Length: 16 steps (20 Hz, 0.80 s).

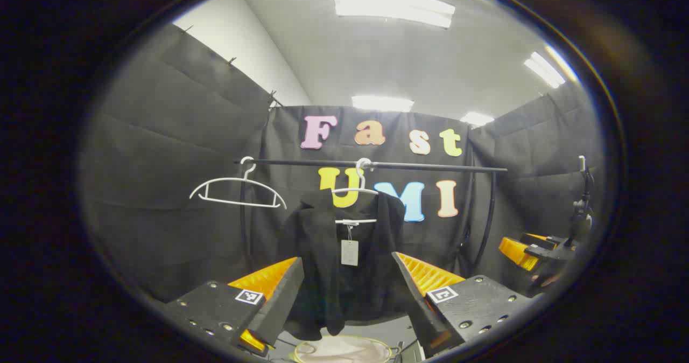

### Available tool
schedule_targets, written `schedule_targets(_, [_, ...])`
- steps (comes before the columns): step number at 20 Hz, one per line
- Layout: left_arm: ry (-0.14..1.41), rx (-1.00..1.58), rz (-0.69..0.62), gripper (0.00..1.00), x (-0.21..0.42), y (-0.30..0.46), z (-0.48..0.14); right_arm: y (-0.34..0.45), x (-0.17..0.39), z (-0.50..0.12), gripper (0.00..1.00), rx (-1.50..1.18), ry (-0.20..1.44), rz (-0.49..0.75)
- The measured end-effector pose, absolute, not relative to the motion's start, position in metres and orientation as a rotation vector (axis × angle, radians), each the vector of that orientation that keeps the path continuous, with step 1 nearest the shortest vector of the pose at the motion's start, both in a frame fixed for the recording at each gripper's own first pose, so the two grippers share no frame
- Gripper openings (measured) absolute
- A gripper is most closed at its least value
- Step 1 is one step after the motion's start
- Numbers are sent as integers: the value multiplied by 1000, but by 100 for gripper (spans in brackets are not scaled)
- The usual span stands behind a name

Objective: Grasp the clothes on the hanger with both hands and then place them into the laundry hamper below.

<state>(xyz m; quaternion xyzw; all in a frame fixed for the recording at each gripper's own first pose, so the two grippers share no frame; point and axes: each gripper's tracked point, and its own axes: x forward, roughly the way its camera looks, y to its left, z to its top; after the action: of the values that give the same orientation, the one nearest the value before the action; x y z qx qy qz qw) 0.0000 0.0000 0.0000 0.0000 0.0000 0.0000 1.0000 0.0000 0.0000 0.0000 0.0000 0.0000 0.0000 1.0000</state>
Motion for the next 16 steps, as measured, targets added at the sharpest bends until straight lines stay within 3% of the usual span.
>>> schedule_targets(12, [39,8,-49,95,19,1,-23,40,0,9,98,-11,-9,46])
schedule_targets(13, [42,6,-50,95,20,1,-26,42,0,10,92,-14,-9,47])
schedule_targets(16, [47,5,-50,95,25,6,-29,52,6,5,92,-18,18,54])
